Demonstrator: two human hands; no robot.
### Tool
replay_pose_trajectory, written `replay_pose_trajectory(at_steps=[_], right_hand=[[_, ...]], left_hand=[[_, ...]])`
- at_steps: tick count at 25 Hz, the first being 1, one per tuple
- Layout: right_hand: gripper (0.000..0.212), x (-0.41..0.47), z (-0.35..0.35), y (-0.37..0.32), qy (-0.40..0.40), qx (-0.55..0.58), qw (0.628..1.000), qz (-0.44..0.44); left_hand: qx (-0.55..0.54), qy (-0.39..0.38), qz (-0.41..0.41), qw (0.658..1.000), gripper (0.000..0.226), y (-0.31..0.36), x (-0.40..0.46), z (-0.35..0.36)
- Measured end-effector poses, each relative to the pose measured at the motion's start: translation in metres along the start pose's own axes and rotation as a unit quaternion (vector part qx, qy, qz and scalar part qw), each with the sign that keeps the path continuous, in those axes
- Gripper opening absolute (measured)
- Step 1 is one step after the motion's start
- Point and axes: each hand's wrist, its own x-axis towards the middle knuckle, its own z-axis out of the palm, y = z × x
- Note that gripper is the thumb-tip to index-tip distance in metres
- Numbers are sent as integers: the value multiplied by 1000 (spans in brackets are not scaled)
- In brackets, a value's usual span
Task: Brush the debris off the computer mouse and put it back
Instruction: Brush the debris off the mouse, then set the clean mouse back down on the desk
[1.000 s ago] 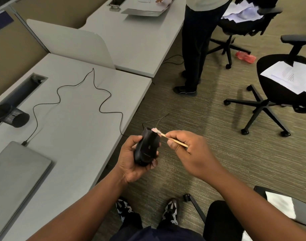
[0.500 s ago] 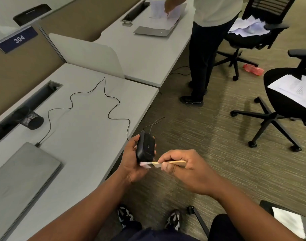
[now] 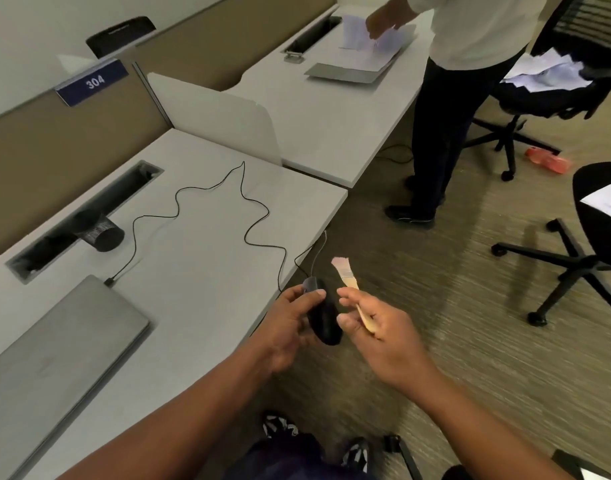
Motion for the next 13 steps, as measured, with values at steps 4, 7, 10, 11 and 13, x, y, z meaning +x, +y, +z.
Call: replay_pose_trajectory(at_steps=[4, 7, 10, 11, 13], right_hand=[[64, 17, 28, 1, 1, -76, 997, -13], [76, 41, 43, -4, 22, -104, 994, -21], [84, 73, 60, -17, 21, -120, 992, -36], [85, 85, 66, -23, 23, -122, 991, -41], [88, 111, 78, -34, 29, -129, 990, -46]], left_hand=[[-2, 26, -4, 1000, 70, 6, 16, -11], [-2, 34, 23, 999, 76, 24, 28, -20], [15, 37, 60, 997, 74, 50, 38, -32], [24, 44, 69, 996, 66, 60, 41, -37], [41, 59, 84, 994, 44, 83, 49, -50]])
